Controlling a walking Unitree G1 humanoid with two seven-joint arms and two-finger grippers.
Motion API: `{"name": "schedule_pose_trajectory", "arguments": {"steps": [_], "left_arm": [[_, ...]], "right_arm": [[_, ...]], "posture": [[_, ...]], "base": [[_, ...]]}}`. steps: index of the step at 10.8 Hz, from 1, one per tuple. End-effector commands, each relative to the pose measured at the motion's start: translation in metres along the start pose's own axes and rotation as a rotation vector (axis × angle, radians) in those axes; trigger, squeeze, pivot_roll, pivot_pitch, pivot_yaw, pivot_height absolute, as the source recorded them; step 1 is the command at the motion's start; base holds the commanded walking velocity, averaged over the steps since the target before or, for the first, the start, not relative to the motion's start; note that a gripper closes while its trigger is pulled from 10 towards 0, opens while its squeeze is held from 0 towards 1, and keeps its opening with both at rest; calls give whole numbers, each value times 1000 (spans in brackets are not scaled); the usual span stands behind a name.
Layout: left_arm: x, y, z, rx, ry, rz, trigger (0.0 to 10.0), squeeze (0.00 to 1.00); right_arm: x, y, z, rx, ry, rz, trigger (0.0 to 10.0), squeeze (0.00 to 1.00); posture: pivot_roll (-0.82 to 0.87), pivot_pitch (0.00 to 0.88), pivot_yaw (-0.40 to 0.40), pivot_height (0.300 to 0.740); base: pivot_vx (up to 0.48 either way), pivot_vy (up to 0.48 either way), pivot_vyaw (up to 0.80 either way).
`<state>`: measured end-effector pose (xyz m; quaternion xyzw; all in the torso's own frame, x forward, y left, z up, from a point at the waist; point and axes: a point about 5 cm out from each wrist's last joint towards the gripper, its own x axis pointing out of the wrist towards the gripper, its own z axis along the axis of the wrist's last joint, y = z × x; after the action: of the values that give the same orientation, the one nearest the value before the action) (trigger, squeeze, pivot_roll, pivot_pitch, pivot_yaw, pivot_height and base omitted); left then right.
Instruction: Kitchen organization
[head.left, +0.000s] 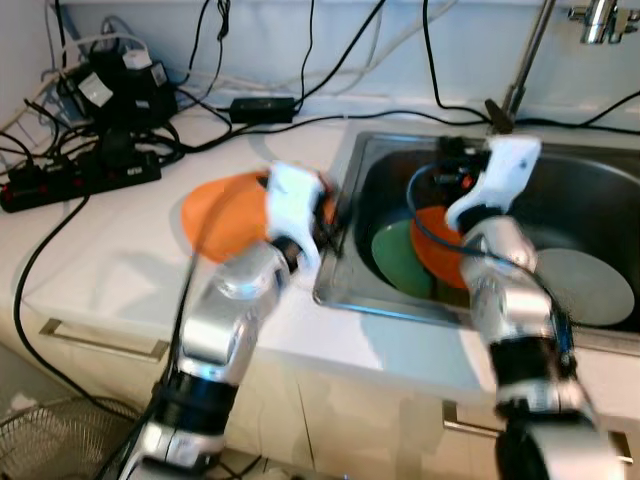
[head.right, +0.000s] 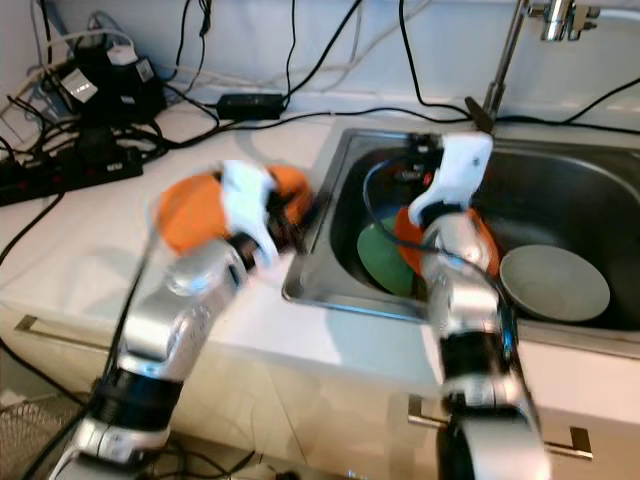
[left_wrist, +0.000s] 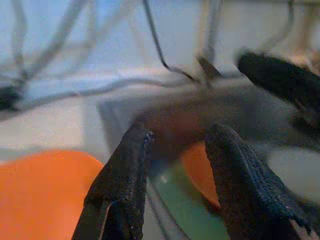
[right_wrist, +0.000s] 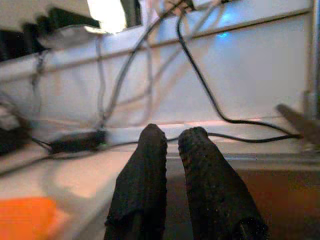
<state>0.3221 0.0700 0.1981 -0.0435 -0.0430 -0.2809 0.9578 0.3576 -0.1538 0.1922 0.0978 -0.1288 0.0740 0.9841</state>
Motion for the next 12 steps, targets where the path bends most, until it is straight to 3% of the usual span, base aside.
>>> {"name": "schedule_pose_trajectory", "arguments": {"steps": [1, 2, 3, 4, 5, 7, 8, 10, 11, 12], "left_arm": [[1, 9, 6, 9, -31, 65, 10000, 0], [-2, 23, 13, 12, -71, 146, 10000, 0], [-4, 31, 15, 14, -86, 187, 10000, 0], [-12, 48, 18, 22, -100, 259, 10000, 0], [-27, 72, 20, 30, -102, 352, 10000, 0], [-51, 97, 19, 46, -78, 449, 10000, 0], [-67, 108, 18, 39, -66, 491, 10000, 1000], [-92, 123, 9, -46, -21, 595, 10000, 1000], [-96, 125, 8, -56, -11, 606, 10000, 1000], [-111, 128, 3, -160, 20, 653, 10000, 1000]], "right_arm": [[-6, 3, 1, 61, -2, 19, 10000, 0], [-19, 6, -12, 140, 41, 17, 10000, 0], [-25, 7, -18, 162, 66, 14, 10000, 0], [-35, 8, -27, 180, 104, 3, 10000, 0], [-43, 10, -34, 207, 141, 2, 10000, 0], [-48, 16, -40, 232, 172, 11, 10000, 0], [-50, 19, -42, 242, 186, 15, 10000, 0], [-49, 22, -46, 240, 211, 28, 10000, 0], [-49, 21, -46, 239, 214, 27, 10000, 0], [-47, 21, -47, 238, 223, 28, 10000, 0]], "posture": [[48, 0, 85, 740], [51, 0, 84, 740], [54, 0, 85, 740], [53, 0, 92, 740], [59, 0, 97, 740], [70, 0, 102, 740], [86, 0, 97, 740], [100, 0, 92, 740], [107, 0, 91, 740], [115, 0, 92, 740]], "base": [[0, 0, 0], [0, 0, 0], [0, 0, 0], [0, 0, 0], [0, 0, 0], [0, 0, 0], [0, 0, 0], [0, 0, 0], [0, 0, 0], [0, 0, 0]]}}
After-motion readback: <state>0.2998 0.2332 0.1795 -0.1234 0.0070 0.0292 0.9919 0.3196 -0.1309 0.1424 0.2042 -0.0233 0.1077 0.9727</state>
